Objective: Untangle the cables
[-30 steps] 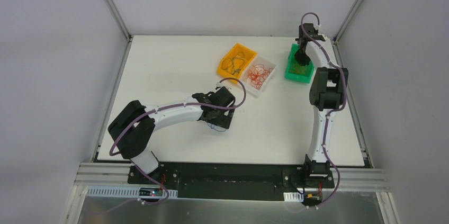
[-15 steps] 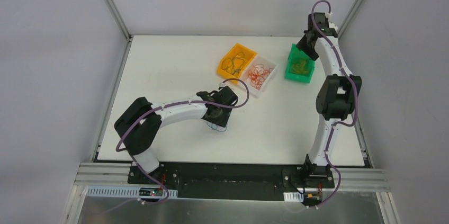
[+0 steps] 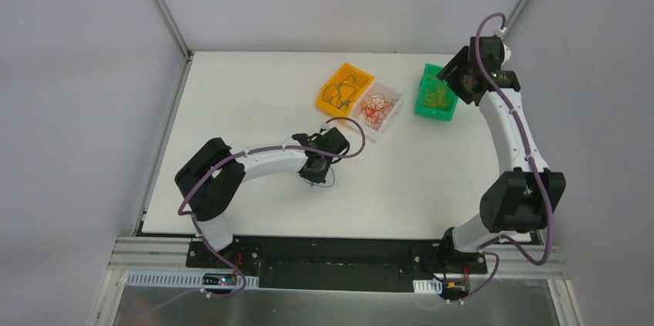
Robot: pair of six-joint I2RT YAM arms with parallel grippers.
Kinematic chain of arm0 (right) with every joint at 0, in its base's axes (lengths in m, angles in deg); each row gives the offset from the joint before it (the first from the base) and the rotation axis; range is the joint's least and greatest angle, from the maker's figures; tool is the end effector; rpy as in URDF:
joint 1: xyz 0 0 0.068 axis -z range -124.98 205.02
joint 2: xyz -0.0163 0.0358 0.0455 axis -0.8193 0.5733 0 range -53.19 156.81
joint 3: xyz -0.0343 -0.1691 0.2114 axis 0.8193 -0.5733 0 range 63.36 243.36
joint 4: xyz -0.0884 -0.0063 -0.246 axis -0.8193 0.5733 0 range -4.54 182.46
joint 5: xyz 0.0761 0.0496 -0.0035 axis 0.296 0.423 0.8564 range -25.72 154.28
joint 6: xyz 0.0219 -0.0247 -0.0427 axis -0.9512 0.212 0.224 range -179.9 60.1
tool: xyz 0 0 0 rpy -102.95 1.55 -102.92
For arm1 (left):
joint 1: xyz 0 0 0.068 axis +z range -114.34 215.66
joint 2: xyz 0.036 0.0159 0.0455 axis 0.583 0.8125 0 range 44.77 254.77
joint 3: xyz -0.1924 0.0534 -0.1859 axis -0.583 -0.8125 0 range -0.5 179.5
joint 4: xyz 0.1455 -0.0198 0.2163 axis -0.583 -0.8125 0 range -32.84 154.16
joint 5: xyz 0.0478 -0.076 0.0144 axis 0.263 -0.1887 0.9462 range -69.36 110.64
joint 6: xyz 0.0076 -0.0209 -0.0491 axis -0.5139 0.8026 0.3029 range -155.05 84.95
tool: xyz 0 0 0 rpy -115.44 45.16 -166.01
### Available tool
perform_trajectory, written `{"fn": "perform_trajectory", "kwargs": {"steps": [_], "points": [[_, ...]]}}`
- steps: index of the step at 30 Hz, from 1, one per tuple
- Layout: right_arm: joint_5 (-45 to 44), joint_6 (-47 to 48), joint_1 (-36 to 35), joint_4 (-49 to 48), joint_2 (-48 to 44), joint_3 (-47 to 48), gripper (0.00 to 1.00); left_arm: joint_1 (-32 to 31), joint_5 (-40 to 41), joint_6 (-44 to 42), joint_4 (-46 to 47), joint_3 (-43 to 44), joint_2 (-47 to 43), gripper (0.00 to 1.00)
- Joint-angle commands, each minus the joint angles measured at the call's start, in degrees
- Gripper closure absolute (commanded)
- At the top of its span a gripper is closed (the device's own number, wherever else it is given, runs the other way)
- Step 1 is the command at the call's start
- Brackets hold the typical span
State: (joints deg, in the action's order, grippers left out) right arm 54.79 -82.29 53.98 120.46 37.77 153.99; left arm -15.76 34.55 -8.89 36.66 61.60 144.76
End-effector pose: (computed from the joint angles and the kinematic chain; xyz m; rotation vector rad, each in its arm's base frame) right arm 0.3588 0.0006 0.3730 0.4949 2.1211 0.0515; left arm 0.2195 -0.2615 0.1718 0.5118 2.6068 -0.1105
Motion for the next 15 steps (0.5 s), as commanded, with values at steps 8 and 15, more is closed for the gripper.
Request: {"fn": "perform_trajectory", "kwargs": {"steps": [8, 15], "points": [[12.6, -3.6, -4.1, -18.8, -21.8, -31.9, 0.34, -0.2, 3.4, -1.0, -3.7, 2.1, -5.7, 1.0], [13.9, -4.2, -7.4, -24.4, -26.7, -43.7, 0.33, 0.3, 8.5, -2.6, -5.8, 5.0, -10.3, 1.0]]}}
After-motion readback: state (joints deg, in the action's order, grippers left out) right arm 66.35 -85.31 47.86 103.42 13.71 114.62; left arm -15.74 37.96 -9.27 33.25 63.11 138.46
